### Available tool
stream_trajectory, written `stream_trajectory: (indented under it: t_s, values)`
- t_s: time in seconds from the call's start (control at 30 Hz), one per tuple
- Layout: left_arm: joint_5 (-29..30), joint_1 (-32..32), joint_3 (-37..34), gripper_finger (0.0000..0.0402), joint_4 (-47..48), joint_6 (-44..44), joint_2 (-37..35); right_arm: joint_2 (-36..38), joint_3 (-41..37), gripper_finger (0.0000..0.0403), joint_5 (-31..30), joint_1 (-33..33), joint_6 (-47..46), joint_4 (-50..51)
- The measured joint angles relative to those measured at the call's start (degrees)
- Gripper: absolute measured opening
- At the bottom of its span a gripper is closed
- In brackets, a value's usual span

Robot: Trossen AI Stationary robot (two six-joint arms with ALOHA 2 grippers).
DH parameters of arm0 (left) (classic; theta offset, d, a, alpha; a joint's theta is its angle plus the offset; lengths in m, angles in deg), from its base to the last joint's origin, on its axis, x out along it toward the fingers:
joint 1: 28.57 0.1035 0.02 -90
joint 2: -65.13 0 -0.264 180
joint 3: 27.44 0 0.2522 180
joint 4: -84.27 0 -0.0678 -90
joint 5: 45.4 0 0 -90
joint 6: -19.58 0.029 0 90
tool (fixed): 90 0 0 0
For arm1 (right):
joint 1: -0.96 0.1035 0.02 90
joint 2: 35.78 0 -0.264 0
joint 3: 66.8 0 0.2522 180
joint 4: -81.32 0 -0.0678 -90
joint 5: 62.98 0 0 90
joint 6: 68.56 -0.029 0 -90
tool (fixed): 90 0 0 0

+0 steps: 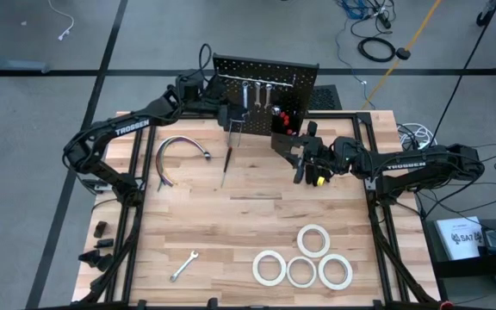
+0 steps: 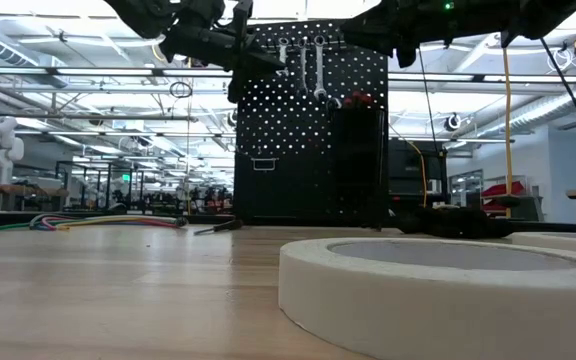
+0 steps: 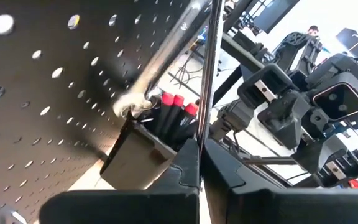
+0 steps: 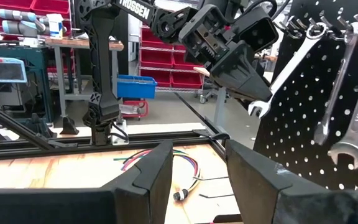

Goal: Hang tools onto peg board
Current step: Hang the silver wrench on the peg board

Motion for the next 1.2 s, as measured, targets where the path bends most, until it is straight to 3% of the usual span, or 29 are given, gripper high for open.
stream_trajectory:
  t_s: [0.13,0.53,0.83,1.2]
  values:
    - [0.14,0.02,0.09,0.0025,2.09,0.18,-0.10,0.00,0.00,0.0144,-0.01,0.00,-0.23,0.01]
    - [1.02,-0.04,-0.15,0.0094,16.83,12.72,0.19,0.00,0.00,0.0144,0.00,-0.01,-1.31,1.33]
    - [7.20,-0.04,-0.13,0.0097,20.98,21.38,-0.66,0.00,0.00,0.0144,0.01,0.00,-1.52,1.99]
    - [7.05,0.07,-0.11,0.0097,17.73,21.97,-7.12,0.00,0.00,0.0144,0.01,-0.02,-1.49,2.67]
